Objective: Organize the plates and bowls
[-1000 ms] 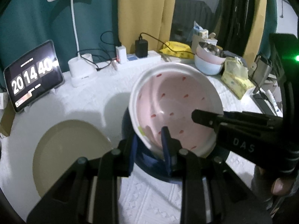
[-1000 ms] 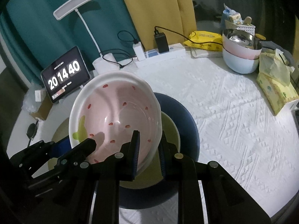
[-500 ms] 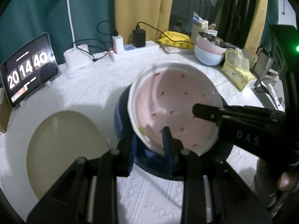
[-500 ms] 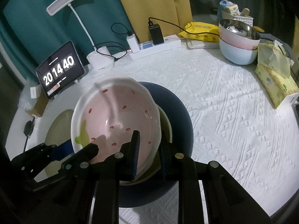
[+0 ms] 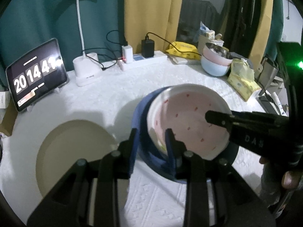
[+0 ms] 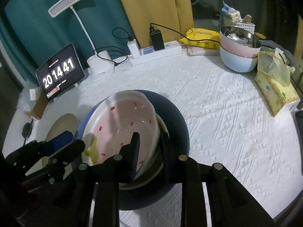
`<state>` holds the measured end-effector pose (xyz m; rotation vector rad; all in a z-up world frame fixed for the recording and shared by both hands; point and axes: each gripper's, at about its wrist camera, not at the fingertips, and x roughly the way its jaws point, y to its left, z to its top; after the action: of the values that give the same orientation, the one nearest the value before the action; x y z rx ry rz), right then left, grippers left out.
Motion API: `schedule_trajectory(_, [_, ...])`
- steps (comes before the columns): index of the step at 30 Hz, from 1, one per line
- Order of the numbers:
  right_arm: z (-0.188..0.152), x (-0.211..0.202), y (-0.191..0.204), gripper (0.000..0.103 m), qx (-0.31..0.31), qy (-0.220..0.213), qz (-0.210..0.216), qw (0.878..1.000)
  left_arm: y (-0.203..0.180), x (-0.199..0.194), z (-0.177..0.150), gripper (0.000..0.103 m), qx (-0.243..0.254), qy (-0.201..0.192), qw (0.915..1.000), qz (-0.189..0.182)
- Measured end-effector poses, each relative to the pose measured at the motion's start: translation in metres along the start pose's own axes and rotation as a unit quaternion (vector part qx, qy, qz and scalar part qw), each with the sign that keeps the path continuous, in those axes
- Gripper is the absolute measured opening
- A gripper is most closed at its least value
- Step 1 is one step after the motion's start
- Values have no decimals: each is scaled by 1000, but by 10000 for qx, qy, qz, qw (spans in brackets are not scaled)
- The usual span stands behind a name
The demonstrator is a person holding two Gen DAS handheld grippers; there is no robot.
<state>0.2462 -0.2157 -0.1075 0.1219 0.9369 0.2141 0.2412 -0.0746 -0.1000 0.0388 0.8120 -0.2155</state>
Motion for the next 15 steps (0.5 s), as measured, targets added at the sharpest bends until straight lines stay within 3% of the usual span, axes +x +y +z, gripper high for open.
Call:
schedule_trajectory(3, [0, 1, 3, 26, -134, -6, -84, 9999, 4, -3, 2, 31, -37, -82, 10000, 11])
schedule_trajectory(8, [1, 0, 7, 38, -306, -12, -28, 9995, 8, -6, 5, 31, -37, -173, 9998, 4])
schedule_trajectory(11, [2, -7, 12, 57, -483, -221, -297, 9981, 11, -7, 6, 31, -57, -193, 9998, -16])
schedule_trajectory(15, [6, -12, 12, 57, -526, -284, -278, 9978, 14, -6, 8, 31, -95, -217, 9997, -33])
